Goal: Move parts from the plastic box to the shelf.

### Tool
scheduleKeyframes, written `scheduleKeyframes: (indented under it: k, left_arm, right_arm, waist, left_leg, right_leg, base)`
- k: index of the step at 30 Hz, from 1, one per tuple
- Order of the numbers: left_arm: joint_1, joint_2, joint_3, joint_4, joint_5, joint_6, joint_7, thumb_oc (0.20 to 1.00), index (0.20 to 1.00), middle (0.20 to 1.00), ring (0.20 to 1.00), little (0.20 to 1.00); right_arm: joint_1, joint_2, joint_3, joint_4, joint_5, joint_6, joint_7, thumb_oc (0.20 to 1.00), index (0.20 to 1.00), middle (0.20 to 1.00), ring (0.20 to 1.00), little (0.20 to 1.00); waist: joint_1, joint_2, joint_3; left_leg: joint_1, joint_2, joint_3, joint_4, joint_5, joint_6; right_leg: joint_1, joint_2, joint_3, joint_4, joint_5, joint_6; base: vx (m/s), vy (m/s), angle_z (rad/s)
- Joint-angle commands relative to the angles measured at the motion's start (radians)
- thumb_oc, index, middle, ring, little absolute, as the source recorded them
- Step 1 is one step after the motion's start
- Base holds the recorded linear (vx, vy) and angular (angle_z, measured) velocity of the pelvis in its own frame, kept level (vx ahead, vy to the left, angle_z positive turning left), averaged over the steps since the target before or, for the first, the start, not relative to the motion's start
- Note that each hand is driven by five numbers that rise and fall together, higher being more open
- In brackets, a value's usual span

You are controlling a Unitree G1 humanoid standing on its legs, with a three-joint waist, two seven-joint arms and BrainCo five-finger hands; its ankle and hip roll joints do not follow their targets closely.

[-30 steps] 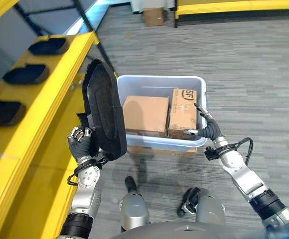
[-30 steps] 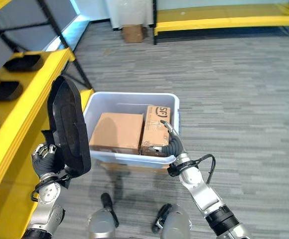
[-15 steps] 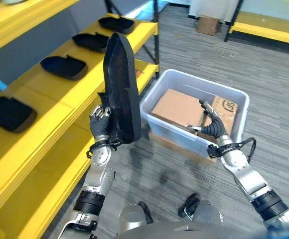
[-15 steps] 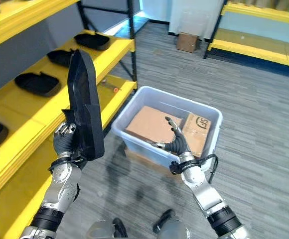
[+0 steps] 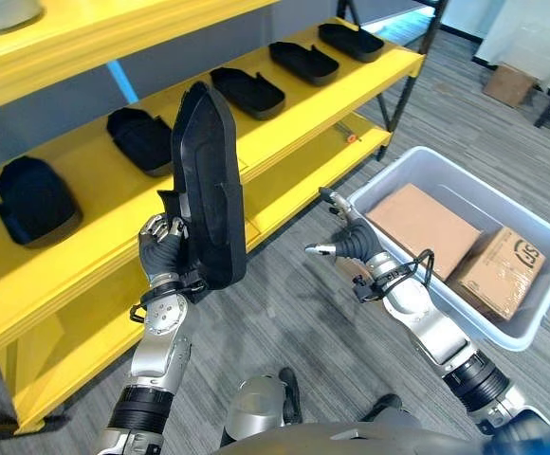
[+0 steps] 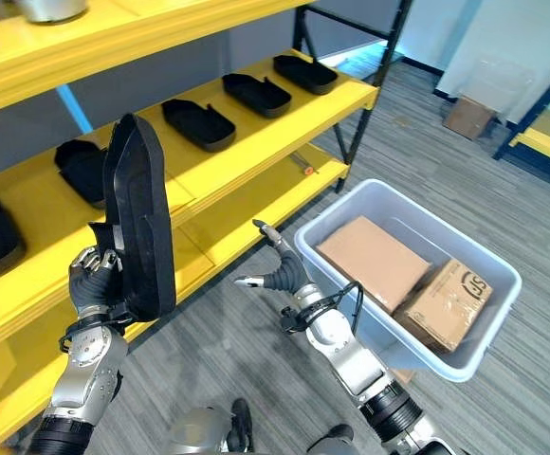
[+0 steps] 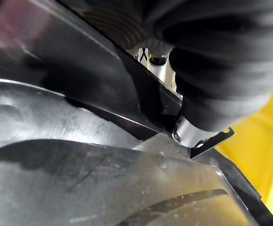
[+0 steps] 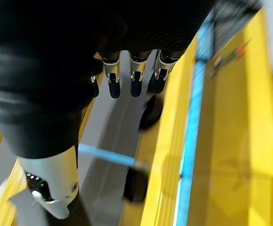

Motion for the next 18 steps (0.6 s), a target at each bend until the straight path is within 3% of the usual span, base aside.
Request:
scheduleKeyframes:
  k: [1, 3, 4, 6, 9, 11, 14, 18]
  left_arm:
    - [-0.108, 0.051, -0.021, -0.068, 0.034, -0.041, -0.026, 0.200, 0.200, 0.200, 0.200, 0.200]
    - [-0.121, 0.053, -0.035, -0.051, 0.039, -0.037, -0.047, 0.200, 0.200, 0.200, 0.200, 0.200]
    - [-0.129, 0.050, -0.046, -0.046, 0.043, -0.027, -0.065, 0.200, 0.200, 0.200, 0.200, 0.200]
    - [-0.131, 0.045, -0.061, -0.044, 0.041, -0.012, -0.080, 0.200, 0.200, 0.200, 0.200, 0.200]
    - [-0.103, 0.024, -0.062, -0.064, 0.047, -0.009, -0.099, 0.200, 0.200, 0.200, 0.200, 0.200]
    - [-0.069, 0.003, -0.065, -0.081, 0.053, -0.006, -0.104, 0.200, 0.200, 0.200, 0.200, 0.200]
    - [-0.050, -0.011, -0.093, -0.083, 0.053, -0.004, -0.117, 0.200, 0.200, 0.200, 0.200, 0.200]
    - [-0.046, -0.016, -0.098, -0.056, 0.040, -0.007, -0.151, 0.200, 0.200, 0.200, 0.200, 0.200]
  right_arm:
    - [-0.034, -0.016, -0.036, -0.015, 0.006, -0.086, 0.008, 1.000, 1.000, 1.000, 1.000, 1.000]
    - [-0.017, -0.030, -0.050, -0.015, 0.008, -0.091, -0.005, 1.000, 1.000, 1.000, 1.000, 1.000]
    - [-0.002, -0.043, -0.064, -0.017, 0.025, -0.094, -0.014, 1.000, 1.000, 1.000, 1.000, 1.000]
    - [0.013, -0.059, -0.081, -0.021, 0.038, -0.096, -0.015, 1.000, 1.000, 1.000, 1.000, 1.000]
    - [0.019, -0.069, -0.097, -0.018, 0.038, -0.102, 0.016, 1.000, 1.000, 1.000, 1.000, 1.000]
    - [0.021, -0.075, -0.096, -0.015, 0.019, -0.112, 0.036, 1.000, 1.000, 1.000, 1.000, 1.000]
    - [0.037, -0.095, -0.090, -0.032, -0.024, -0.129, 0.037, 1.000, 1.000, 1.000, 1.000, 1.000]
    - [0.022, -0.105, -0.083, -0.001, -0.059, -0.163, 0.055, 1.000, 1.000, 1.000, 1.000, 1.000]
  waist:
    - [-0.012, 0.004, -0.029]
    - [-0.031, -0.004, -0.035]
    - [-0.045, -0.015, -0.040]
    - [-0.062, -0.027, -0.048]
    - [-0.068, -0.038, -0.054]
    - [-0.075, -0.042, -0.047]
    - [-0.111, -0.034, -0.039]
    - [-0.103, -0.031, -0.046]
  left_leg:
    - [0.115, 0.054, -0.122, -0.142, 0.027, -0.110]
    - [0.118, 0.044, -0.162, -0.163, 0.029, -0.101]
    - [0.104, 0.036, -0.190, -0.175, 0.052, -0.090]
    - [0.108, 0.020, -0.242, -0.196, 0.060, -0.086]
    - [0.119, -0.001, -0.270, -0.216, 0.071, -0.092]
    - [0.133, -0.025, -0.287, -0.213, 0.067, -0.096]
    - [0.135, -0.068, -0.380, -0.191, 0.044, -0.076]
    - [0.123, -0.086, -0.414, -0.172, 0.042, -0.077]
  right_leg:
    - [0.071, 0.062, 0.119, -0.029, 0.010, 0.110]
    - [0.056, 0.120, 0.203, 0.000, -0.029, 0.103]
    - [0.046, 0.183, 0.250, 0.003, -0.071, 0.074]
    - [0.036, 0.270, 0.302, 0.005, -0.135, 0.060]
    - [0.023, 0.349, 0.298, -0.041, -0.185, 0.026]
    - [0.009, 0.399, 0.306, -0.098, -0.186, 0.002]
    - [-0.036, 0.446, 0.426, -0.104, -0.182, -0.016]
    - [-0.020, 0.439, 0.444, -0.137, -0.167, -0.013]
  base:
    - [0.06, 0.095, 0.50]
    - [0.05, 0.060, 0.66]
    - [0.05, 0.032, 0.99]
    - [0.10, 0.054, 1.25]
    - [0.11, 0.059, 0.83]
    - [0.15, 0.063, 0.07]
    - [0.15, -0.019, 0.19]
    - [0.12, -0.084, 1.05]
